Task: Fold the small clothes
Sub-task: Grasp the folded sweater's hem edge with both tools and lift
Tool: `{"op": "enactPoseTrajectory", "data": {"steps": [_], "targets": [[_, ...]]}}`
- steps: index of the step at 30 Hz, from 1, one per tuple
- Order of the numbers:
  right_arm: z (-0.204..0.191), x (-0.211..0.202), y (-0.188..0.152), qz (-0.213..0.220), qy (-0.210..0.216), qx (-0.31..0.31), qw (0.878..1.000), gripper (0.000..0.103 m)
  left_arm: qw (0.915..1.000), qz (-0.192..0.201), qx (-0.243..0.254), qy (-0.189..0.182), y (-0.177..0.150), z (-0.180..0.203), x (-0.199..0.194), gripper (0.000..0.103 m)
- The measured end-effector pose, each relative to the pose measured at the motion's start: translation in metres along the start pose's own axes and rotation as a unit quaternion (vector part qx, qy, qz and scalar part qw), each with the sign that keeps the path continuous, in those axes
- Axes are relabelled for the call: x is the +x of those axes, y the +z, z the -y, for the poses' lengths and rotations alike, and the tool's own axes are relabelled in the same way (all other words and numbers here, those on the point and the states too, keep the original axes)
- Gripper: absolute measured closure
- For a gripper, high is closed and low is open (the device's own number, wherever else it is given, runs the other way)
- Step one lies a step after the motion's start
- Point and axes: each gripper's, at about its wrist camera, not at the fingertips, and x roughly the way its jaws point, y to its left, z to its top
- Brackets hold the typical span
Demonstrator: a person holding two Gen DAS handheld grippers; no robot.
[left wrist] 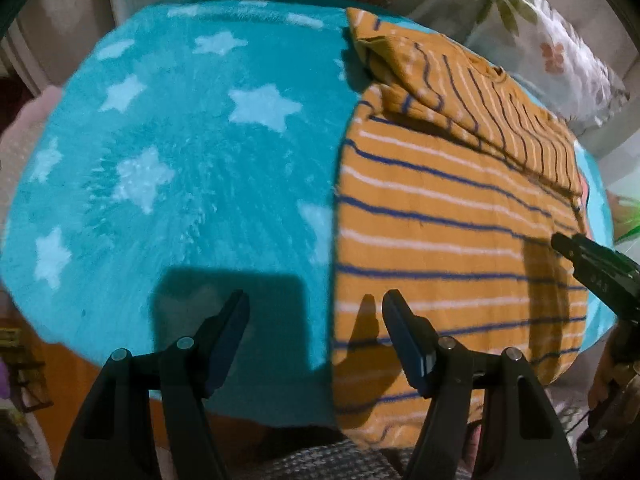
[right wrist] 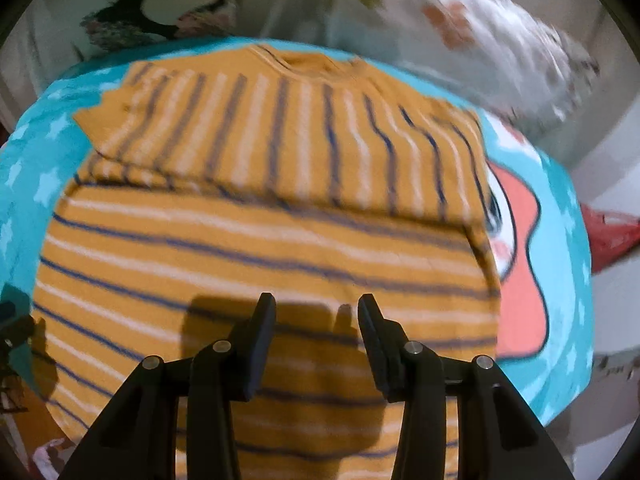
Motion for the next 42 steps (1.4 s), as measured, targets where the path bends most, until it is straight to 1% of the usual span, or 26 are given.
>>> {"op": "enactPoseTrajectory", "data": {"steps": [3,7,9,13,15,17,20,21,23,24,25,27,29,30,31,32,33,36,39,41,42], "targets": [[0.024,0.004,-0.029,-0.015,0.009,0.021,1.000,0.057,0.9995,0.015,0.015,0.023,-0.016,0.017,-0.011,0.035],[0.051,0.003,-0.064,-0.029,0.014,0.040,0.999,0.057,0.9982,0.026,0.029,0.045,-0.037,0.039,-0.021,0.035],[0.064,0.001,-0.080,-0.031,0.016,0.048,0.998,0.052,0.9975,0.031,0.034,0.053,-0.047,0.048,-0.023,0.035],[0.084,-0.006,-0.105,-0.031,0.011,0.053,0.998,0.051,0.9976,0.033,0.032,0.051,-0.064,0.065,-0.024,0.035],[0.093,-0.008,-0.117,-0.031,0.010,0.054,0.998,0.048,0.9980,0.030,0.028,0.049,-0.072,0.068,-0.022,0.035],[0.099,-0.011,-0.128,-0.028,0.015,0.057,0.998,0.045,0.9989,0.024,0.014,0.038,-0.080,0.067,-0.019,0.035],[0.118,-0.014,-0.140,-0.021,0.041,0.078,0.996,0.044,0.9993,0.019,-0.030,0.006,-0.088,0.047,-0.013,0.035],[0.124,-0.014,-0.144,-0.018,0.059,0.089,0.994,0.043,0.9983,0.021,-0.052,-0.016,-0.092,0.035,-0.010,0.035],[0.138,-0.014,-0.153,-0.011,0.104,0.115,0.988,0.043,0.9960,0.025,-0.075,-0.041,-0.097,0.020,-0.007,0.034],[0.145,-0.015,-0.160,-0.008,0.125,0.129,0.984,0.043,0.9935,0.027,-0.092,-0.060,-0.101,0.009,-0.004,0.034],[0.149,-0.016,-0.165,-0.005,0.137,0.139,0.981,0.043,0.9916,0.026,-0.104,-0.072,-0.103,0.001,-0.001,0.034],[0.162,-0.015,-0.173,0.001,0.156,0.162,0.974,0.043,0.9889,0.027,-0.120,-0.083,-0.105,-0.008,0.001,0.033],[0.173,-0.013,-0.181,0.003,0.177,0.187,0.966,0.042,0.9854,0.031,-0.127,-0.109,-0.108,-0.014,0.005,0.030],[0.181,-0.010,-0.185,0.004,0.194,0.200,0.960,0.041,0.9831,0.029,-0.129,-0.126,-0.108,-0.015,0.009,0.029],[0.184,-0.010,-0.188,0.005,0.211,0.212,0.954,0.039,0.9797,0.026,-0.132,-0.148,-0.110,-0.015,0.013,0.029],[0.186,-0.010,-0.192,0.006,0.228,0.221,0.948,0.036,0.9744,0.020,-0.137,-0.177,-0.112,-0.013,0.019,0.029],[0.188,-0.008,-0.194,0.007,0.241,0.228,0.943,0.032,0.9702,0.014,-0.140,-0.197,-0.113,-0.011,0.025,0.028],[0.190,-0.005,-0.195,0.009,0.271,0.239,0.932,0.028,0.9609,-0.009,-0.141,-0.238,-0.121,0.001,0.042,0.028],[0.183,0.003,-0.197,-0.008,0.295,0.245,0.924,0.028,0.9559,-0.026,-0.132,-0.261,-0.127,0.014,0.053,0.028],[0.176,0.016,-0.207,-0.032,0.317,0.251,0.914,0.028,0.9563,-0.028,-0.129,-0.261,-0.130,0.017,0.055,0.028],[0.172,0.021,-0.209,-0.039,0.321,0.252,0.912,0.028,0.9559,-0.029,-0.129,-0.262,-0.130,0.019,0.056,0.028]]}}
